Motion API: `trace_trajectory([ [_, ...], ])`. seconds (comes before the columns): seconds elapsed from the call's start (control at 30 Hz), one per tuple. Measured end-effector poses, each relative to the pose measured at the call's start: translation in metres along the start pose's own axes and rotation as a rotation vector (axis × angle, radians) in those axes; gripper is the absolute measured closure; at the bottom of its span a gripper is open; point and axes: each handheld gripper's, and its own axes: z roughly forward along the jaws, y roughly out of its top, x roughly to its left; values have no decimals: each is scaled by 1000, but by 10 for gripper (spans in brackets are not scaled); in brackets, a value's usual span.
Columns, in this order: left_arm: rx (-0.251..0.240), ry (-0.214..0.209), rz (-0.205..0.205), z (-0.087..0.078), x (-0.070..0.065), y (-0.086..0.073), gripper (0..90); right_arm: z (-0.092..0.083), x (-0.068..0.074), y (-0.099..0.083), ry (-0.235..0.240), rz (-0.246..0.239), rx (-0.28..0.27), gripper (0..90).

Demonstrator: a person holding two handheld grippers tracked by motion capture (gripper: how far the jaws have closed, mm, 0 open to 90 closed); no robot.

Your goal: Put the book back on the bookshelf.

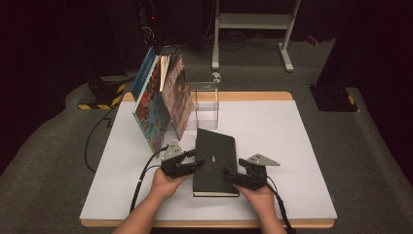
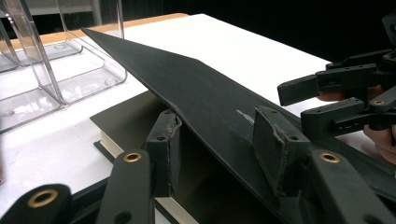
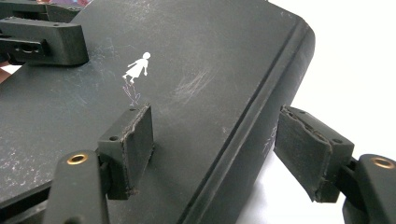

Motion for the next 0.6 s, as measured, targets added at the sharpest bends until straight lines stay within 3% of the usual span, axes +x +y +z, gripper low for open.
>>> trace_trajectory([
  [0.4,-20,-17,58,-4,-7,2,546,-1,-2,1,13,6,-4,267],
  [0.6,-34,-25,86,-6,-11,3,546,4,-8,3,63,50,1,191],
])
